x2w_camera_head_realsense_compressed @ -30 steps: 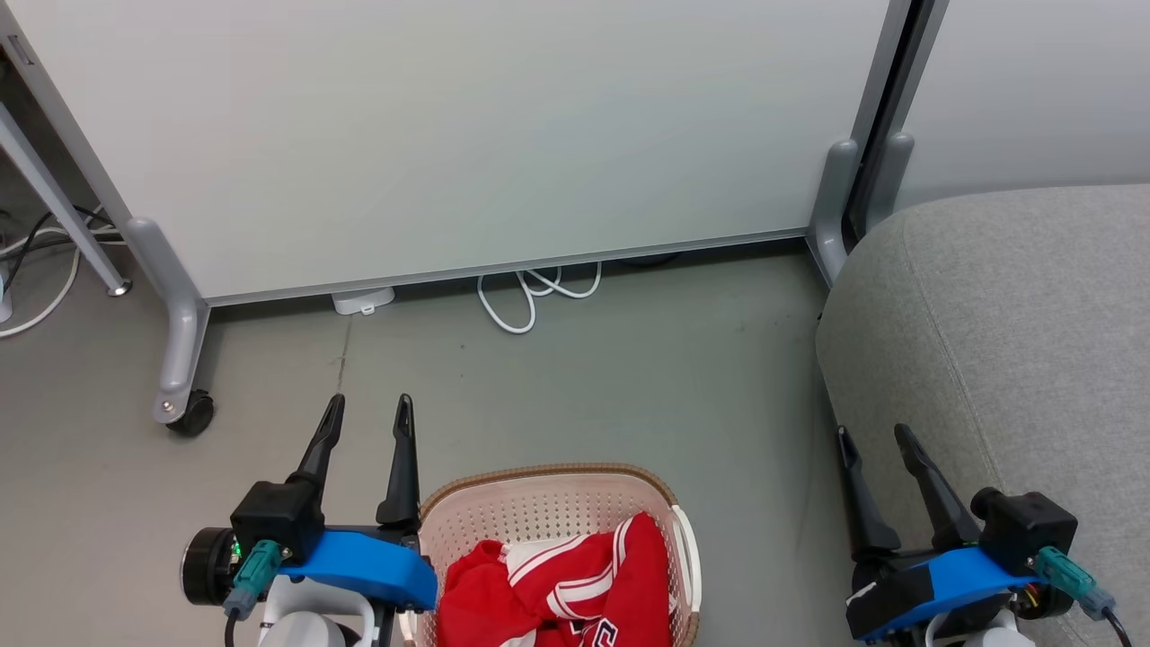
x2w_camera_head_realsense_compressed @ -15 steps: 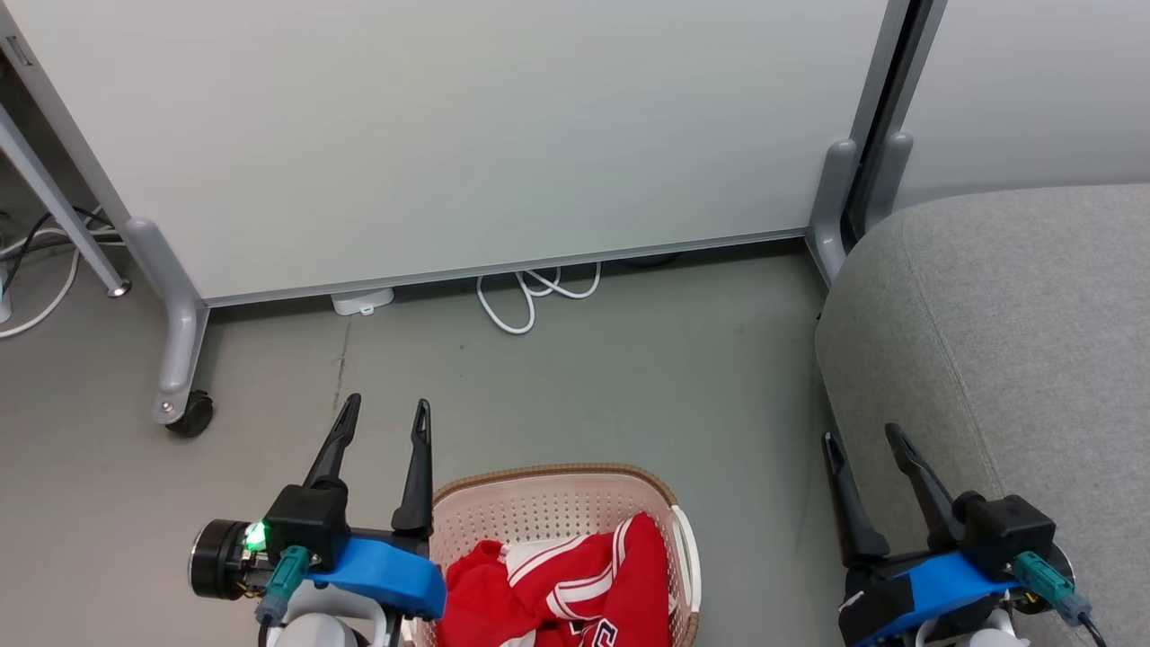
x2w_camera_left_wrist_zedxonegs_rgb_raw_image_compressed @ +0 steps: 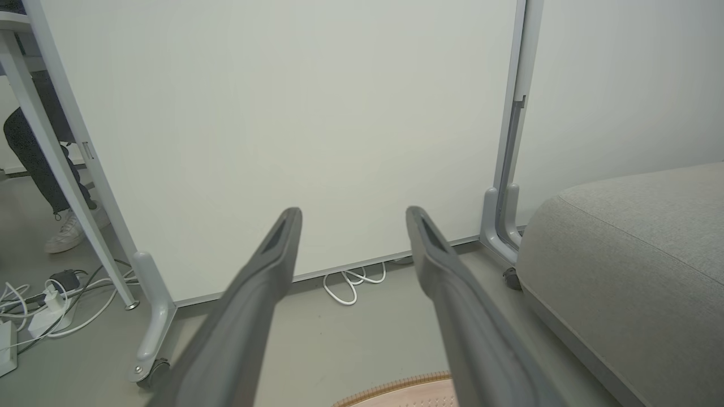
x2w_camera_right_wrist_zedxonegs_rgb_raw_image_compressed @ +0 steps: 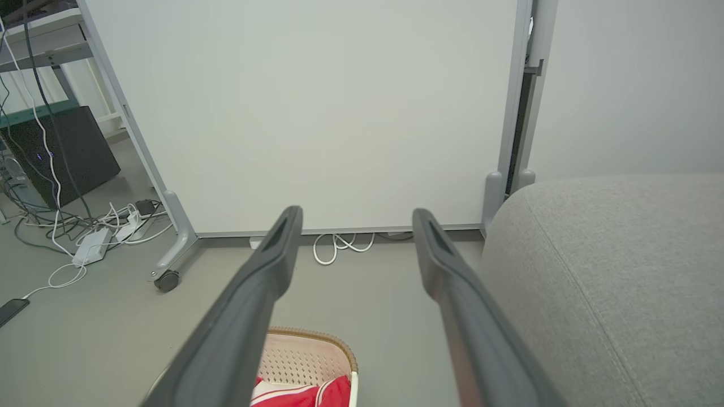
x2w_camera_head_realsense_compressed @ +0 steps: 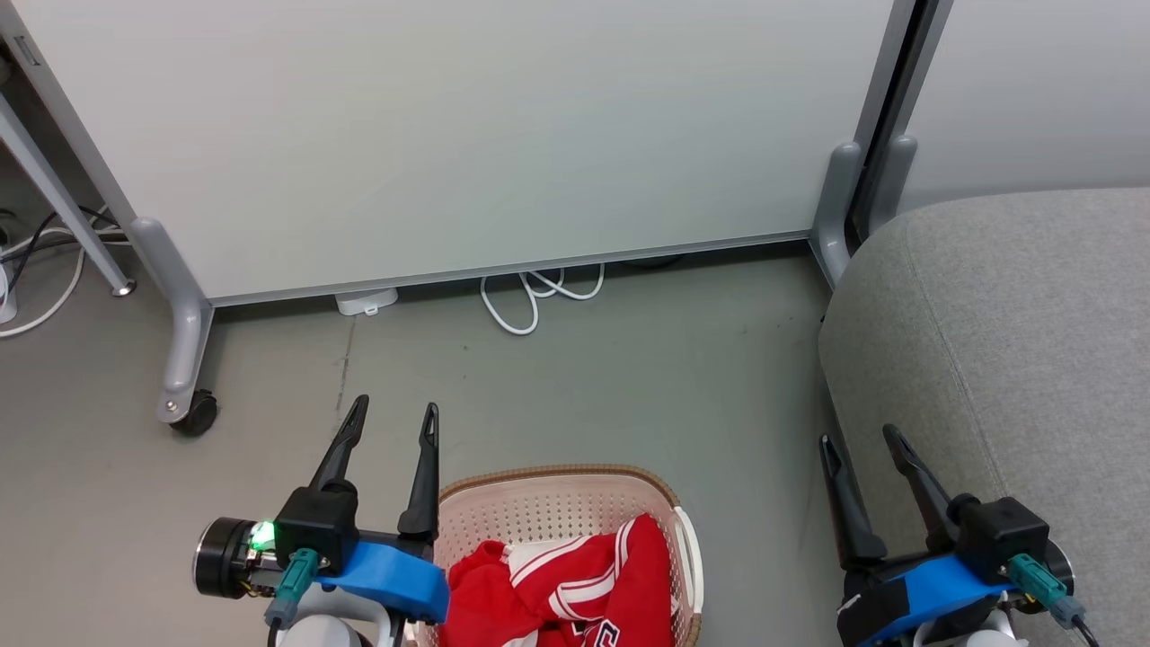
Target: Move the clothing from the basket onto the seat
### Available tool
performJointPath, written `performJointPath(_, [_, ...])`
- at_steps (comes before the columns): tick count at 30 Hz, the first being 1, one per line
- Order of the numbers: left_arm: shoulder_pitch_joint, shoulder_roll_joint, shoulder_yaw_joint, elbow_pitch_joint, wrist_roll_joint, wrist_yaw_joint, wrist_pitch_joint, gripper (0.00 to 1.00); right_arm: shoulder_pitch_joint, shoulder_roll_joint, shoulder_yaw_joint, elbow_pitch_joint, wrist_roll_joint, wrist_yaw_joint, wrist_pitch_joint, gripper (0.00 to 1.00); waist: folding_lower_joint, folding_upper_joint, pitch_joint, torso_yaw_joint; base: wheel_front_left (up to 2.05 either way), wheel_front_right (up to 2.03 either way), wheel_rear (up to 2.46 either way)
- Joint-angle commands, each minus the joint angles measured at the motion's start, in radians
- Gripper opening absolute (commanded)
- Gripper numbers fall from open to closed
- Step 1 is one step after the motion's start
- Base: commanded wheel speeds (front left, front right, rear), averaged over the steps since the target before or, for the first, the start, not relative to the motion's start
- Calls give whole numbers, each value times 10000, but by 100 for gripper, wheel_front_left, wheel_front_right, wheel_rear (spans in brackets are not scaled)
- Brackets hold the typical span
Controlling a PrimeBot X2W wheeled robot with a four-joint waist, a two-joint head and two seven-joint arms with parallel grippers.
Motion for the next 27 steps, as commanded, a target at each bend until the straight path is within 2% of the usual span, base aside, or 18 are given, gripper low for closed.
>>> performJointPath(1, [-129, 28, 40, 19, -15, 10, -49, 100, -95, -55, 9, 17, -39, 4, -38, 100, 0, 0, 2, 0, 0, 0, 0])
performJointPath(13, [-941, 201, -397, 676, 386, -375, -39, 100, -340, -54, 142, -68, -59, 4, -37, 100, 0, 0, 383, -230, 0, 0, 0])
performJointPath(24, [-2762, 959, -1556, 2404, 489, -566, -39, 100, -1175, -48, 238, -248, 85, 4, -37, 100, 0, 0, 2094, -1091, 0, 0, 0])
performJointPath(27, [-3409, 1294, -2258, 3142, 374, -560, -39, 100, -1508, -48, 286, -352, 146, 3, -37, 100, 0, 0, 2796, -1401, 0, 0, 0])
